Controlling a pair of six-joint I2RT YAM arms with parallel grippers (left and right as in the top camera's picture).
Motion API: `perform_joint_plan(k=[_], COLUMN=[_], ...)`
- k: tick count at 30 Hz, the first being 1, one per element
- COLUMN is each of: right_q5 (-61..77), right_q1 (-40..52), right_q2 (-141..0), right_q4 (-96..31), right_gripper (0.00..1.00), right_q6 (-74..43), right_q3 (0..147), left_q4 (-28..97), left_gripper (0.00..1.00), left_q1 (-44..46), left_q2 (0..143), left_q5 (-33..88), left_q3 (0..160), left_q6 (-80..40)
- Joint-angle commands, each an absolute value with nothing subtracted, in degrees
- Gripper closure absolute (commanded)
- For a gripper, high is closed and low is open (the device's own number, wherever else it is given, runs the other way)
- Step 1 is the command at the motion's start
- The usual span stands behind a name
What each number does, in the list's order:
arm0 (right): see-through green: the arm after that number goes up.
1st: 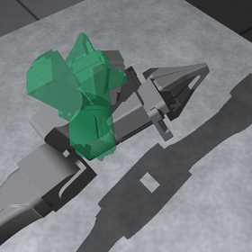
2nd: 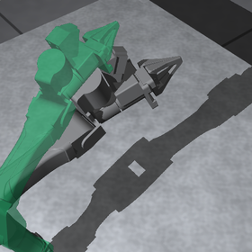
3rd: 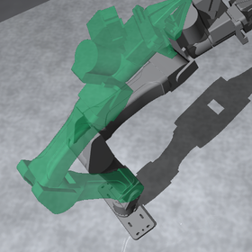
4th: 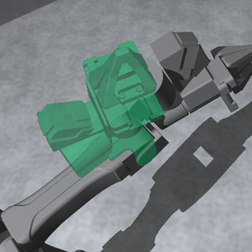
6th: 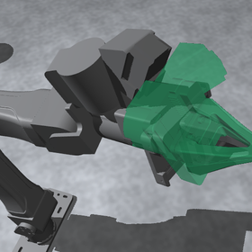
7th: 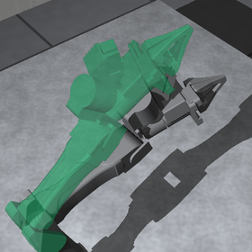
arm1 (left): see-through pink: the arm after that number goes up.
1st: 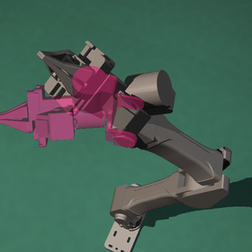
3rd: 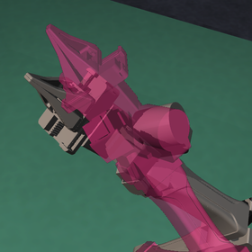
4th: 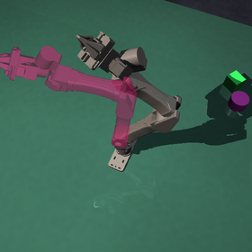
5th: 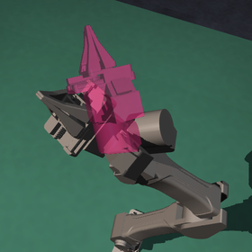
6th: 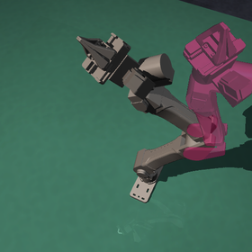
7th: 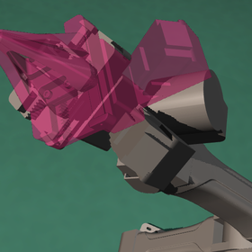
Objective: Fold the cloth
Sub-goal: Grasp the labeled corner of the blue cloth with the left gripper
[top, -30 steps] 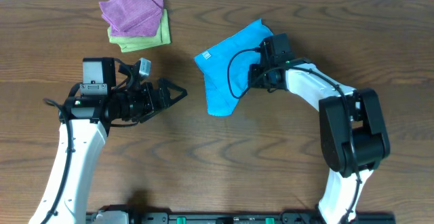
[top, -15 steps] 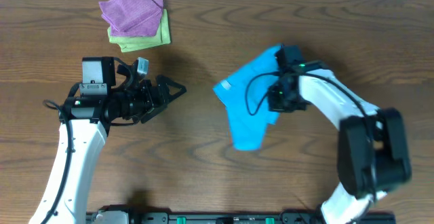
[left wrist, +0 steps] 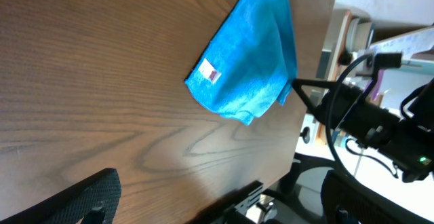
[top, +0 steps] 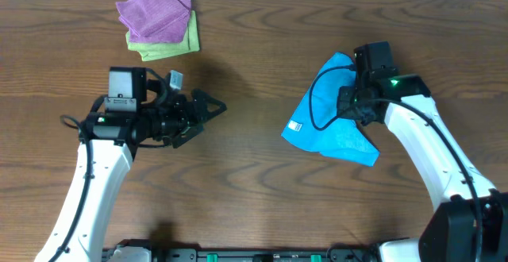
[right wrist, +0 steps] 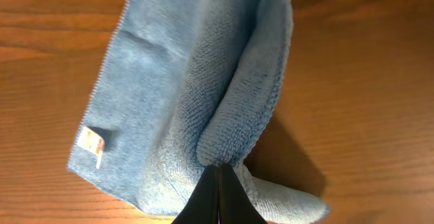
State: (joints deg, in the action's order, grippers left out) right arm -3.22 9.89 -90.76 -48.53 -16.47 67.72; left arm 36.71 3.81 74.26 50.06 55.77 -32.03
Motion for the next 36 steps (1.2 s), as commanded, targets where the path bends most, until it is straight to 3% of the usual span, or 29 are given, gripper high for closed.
perform_joint_plan(k=[1,11,20,22,23,24,25,30,36], right_q5=[-4.7,-32.3,-32.9,-31.4,-29.8,-27.0,-23.8,-5.3,5.9], right_q1=[10.2,10.4,10.9,10.0,9.4,8.4,7.0,-1.3,-7.7], right_q2=[-90.2,-90.2,-90.2,-90.2,-90.2,-90.2,-90.2,-90.2,-90.2], right_q4=[-47.3,-45.3,-40.7,-42.4,-43.3,-44.1,-44.8,-45.1,-46.0], right_gripper=[0.99,0.99,0.99,0.90,0.80,0.61,0.58,0.57,0.57], right_q6=[-15.1,-13.6,-5.4,-5.5,-5.7,-5.7,-5.7,-3.6,-3.5], right_q3=[67.8,68.1,70.3,70.3,70.3,70.3,70.3,70.3,70.3], left_q4=[35.7,34.7,32.3,32.3,32.2,32.0,31.5,25.9,18.6], left_gripper=[0.04,0.05,0.05,0.05,0.05,0.05,0.05,0.05,0.05], left_q1=[5.2,8.7,9.6,9.9,10.0,10.6,11.2,16.8,22.1], left_q2=[74.7,76.6,81.4,82.2,82.6,83.1,83.7,88.3,96.3], left_q5=[47.2,44.7,45.1,45.0,45.0,45.0,45.1,45.8,47.1], left_q3=[56.8,56.8,56.8,56.8,56.8,56.8,56.8,56.8,56.8], left_q6=[-33.5,-33.5,-33.9,-33.9,-33.8,-33.3,-32.8,-32.1,-32.1])
